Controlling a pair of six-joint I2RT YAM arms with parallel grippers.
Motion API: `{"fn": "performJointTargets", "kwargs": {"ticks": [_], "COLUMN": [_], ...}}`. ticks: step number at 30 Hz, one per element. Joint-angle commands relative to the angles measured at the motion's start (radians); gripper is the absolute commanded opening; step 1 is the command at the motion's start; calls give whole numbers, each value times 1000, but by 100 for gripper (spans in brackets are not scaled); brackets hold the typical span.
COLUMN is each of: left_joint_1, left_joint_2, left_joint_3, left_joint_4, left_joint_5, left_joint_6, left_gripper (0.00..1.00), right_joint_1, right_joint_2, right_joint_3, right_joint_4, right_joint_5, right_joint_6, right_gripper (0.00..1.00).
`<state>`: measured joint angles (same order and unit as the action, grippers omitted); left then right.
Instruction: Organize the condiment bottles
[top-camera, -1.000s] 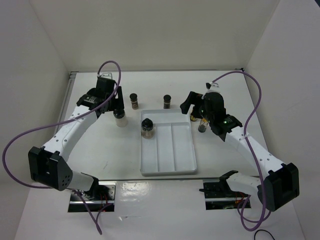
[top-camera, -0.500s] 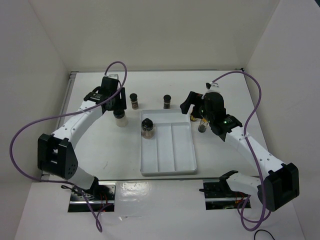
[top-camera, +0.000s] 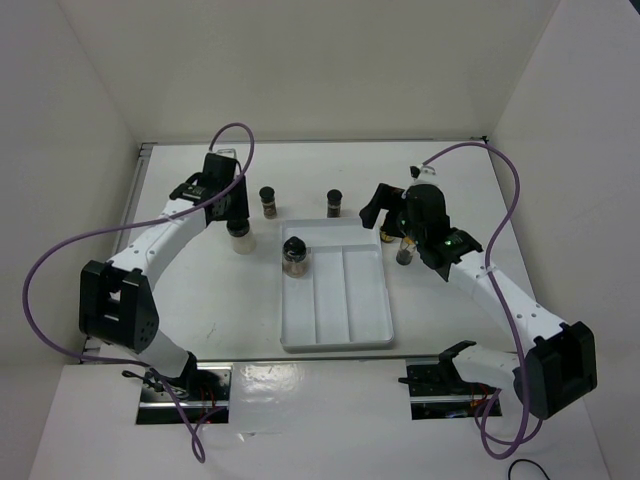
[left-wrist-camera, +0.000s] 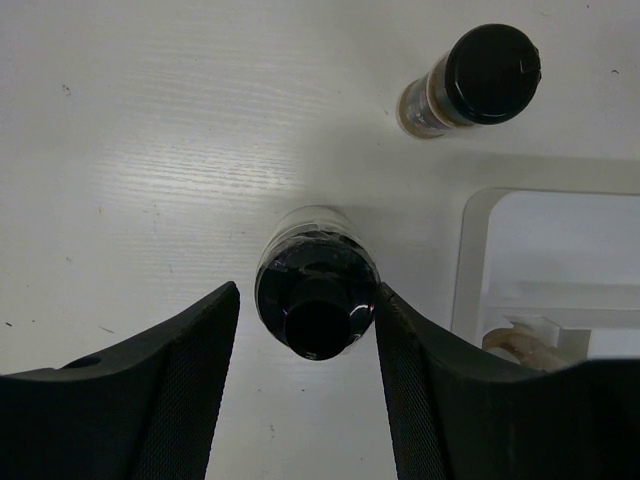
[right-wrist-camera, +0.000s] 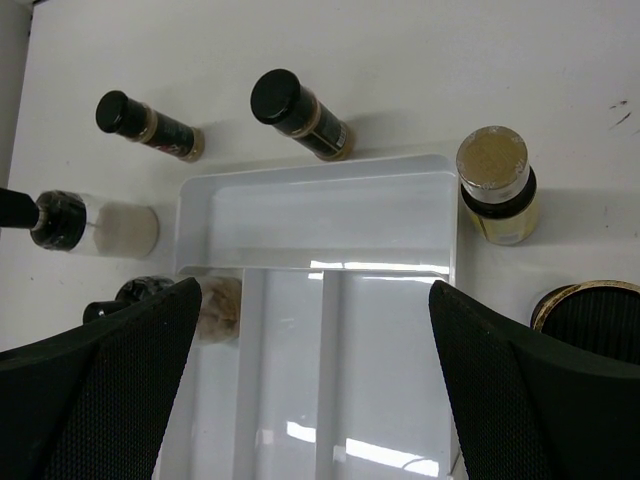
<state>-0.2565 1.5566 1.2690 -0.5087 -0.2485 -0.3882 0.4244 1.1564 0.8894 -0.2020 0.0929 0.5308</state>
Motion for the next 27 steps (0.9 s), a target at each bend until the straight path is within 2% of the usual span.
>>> {"fn": "performJointTargets", "kwargs": {"ticks": [1,8,16,22,27], "left_joint_1": [7,7,7,7,7], "left_joint_2": [5,5,5,14,14], "left_joint_3": [-13,-31,-40,-40,-40], "left_joint_4": [27,18,36,36,36], "left_joint_5": [6,6,15,15,15], "left_joint_6": [22,22,22,22,22], "left_gripper": [64,64,54,54,42], "right_joint_1": [-7,-7,-7,-7,-7], "right_joint_2": [2,11,11,2,2], "right_joint_3": [6,6,6,6,6], "right_joint_4": [27,27,27,27,27], "right_joint_5": [8,8,8,8,8], "right_joint_6": [0,0,0,0,0], "right_gripper": [98,98,98,98,98]}}
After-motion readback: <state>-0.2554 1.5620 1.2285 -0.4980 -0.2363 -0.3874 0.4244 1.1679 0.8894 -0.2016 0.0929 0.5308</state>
